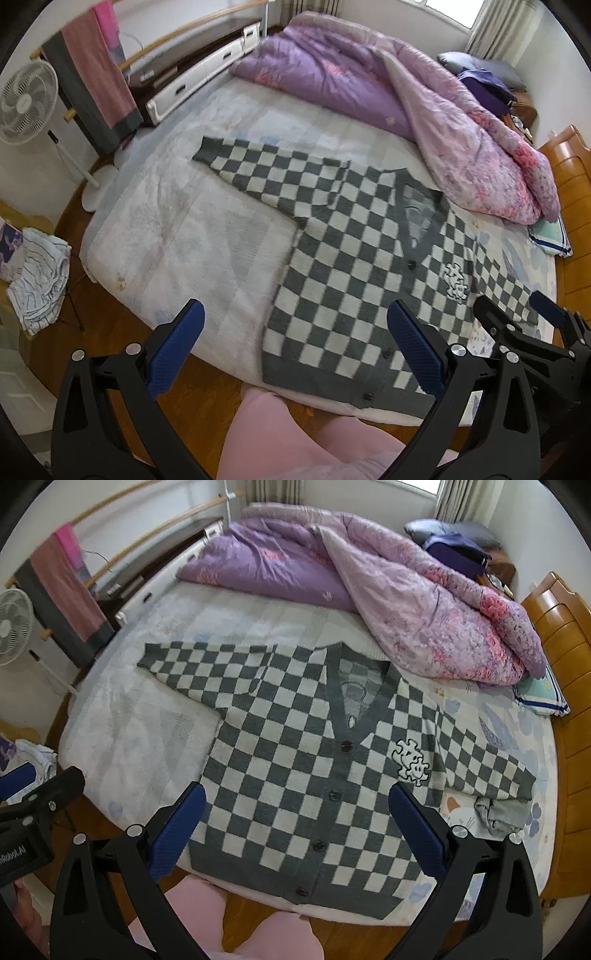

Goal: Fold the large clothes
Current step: 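Move the left tool to the cardigan sleeve cuff and grasp it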

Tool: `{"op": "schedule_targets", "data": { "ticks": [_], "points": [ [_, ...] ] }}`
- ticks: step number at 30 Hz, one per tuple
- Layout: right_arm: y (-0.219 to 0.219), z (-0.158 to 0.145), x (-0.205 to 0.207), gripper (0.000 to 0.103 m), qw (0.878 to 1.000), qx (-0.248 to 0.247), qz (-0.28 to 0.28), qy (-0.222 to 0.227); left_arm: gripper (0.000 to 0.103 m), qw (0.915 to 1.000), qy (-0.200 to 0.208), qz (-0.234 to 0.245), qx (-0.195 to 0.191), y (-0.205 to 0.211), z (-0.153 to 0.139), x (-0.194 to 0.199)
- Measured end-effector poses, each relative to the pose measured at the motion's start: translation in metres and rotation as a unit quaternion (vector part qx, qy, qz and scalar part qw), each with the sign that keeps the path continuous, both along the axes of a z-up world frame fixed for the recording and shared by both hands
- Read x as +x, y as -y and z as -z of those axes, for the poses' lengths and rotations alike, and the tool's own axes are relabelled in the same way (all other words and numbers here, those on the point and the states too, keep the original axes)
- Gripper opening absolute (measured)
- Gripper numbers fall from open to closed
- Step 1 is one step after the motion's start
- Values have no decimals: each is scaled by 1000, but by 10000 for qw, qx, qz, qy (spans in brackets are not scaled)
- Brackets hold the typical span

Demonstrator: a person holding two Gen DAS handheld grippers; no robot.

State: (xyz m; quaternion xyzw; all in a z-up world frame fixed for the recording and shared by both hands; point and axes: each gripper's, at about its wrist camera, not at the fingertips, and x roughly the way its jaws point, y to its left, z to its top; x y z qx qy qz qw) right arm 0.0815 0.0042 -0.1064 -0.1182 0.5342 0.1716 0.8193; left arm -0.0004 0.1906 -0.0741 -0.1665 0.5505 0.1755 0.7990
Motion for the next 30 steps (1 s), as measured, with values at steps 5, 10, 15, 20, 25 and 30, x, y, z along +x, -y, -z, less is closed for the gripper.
{"op": "schedule_targets", "data": {
  "ticks": [5, 10, 15, 20, 25, 30],
  "points": [
    [-64, 31, 39, 95, 9977, -14, 302, -614, 99, 9984, -263, -129, -489, -94, 45, 39],
    [-114, 75, 77, 95, 9885, 18, 805, -1276, 99, 9961, -626, -205, -583, -192, 116, 90],
    [-141, 108, 103, 95, 9869, 23, 1093, -1189, 99, 9954, -586, -359, -666, -268, 177, 132],
    [-152, 143, 133, 94, 9833, 252, 1398, -1141, 99, 9906, -379, -928, -932, -326, 239, 171],
    [-163, 172, 164, 78, 9827, 449, 1434, -1079, 99, 9816, 228, -1279, -1397, -365, 276, 197],
    [-172, 204, 196, 77, 9796, 598, 1520, -1170, 99, 9769, 355, -1700, -1244, -398, 322, 223]
  ]
}}
